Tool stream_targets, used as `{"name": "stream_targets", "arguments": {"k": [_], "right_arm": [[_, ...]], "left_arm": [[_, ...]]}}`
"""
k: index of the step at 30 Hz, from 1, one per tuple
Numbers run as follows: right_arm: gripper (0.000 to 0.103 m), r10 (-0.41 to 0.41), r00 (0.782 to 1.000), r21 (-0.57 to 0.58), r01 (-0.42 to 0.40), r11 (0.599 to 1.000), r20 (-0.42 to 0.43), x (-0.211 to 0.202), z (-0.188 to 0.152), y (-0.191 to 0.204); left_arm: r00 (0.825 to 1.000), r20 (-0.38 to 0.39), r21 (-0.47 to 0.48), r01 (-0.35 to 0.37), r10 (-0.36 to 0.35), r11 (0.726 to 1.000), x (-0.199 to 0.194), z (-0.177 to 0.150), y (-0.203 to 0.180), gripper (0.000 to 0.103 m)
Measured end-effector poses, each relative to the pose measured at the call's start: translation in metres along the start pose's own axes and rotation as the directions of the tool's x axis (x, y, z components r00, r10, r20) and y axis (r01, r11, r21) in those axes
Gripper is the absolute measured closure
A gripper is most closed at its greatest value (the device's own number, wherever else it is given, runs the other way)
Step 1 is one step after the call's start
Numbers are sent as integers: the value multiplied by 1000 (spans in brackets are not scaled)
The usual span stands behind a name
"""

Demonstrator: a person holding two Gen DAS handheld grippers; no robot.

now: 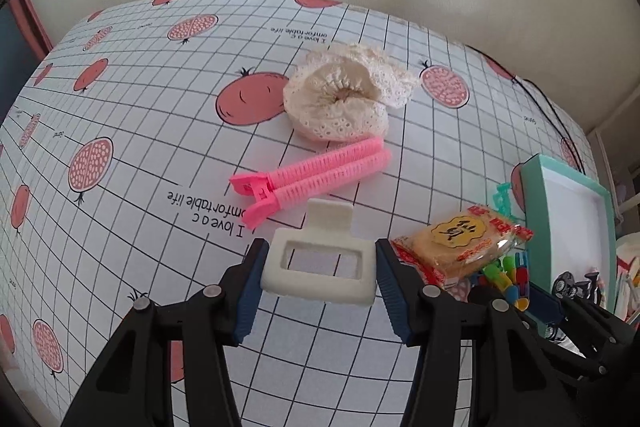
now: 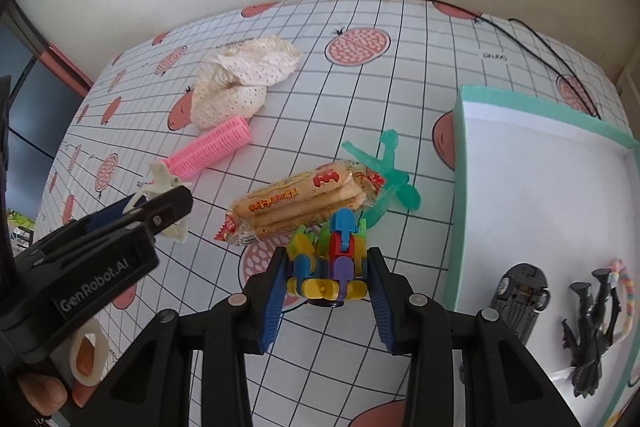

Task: Organize objects
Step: 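Grasp the multicolour block toy with the right tool while the left tool grasps the white claw clip, then carry the block toy and claw clip over the teal tray with both tools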

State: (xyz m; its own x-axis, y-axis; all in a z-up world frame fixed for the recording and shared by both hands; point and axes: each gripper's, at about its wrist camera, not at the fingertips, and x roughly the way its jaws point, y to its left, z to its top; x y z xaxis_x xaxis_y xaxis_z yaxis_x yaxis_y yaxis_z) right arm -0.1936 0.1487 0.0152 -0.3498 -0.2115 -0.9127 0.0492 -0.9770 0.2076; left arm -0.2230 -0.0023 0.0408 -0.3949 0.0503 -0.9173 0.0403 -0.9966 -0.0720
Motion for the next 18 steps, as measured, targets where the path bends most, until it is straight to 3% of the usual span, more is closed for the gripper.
{"name": "stream_targets", "arguments": {"k": [18], "right_arm": [[62,-3,996,46,-1,999,86,-43,4,-28]], "left_arm": [[990,134,32,43,-47,999,-59,15,-26,48]]}}
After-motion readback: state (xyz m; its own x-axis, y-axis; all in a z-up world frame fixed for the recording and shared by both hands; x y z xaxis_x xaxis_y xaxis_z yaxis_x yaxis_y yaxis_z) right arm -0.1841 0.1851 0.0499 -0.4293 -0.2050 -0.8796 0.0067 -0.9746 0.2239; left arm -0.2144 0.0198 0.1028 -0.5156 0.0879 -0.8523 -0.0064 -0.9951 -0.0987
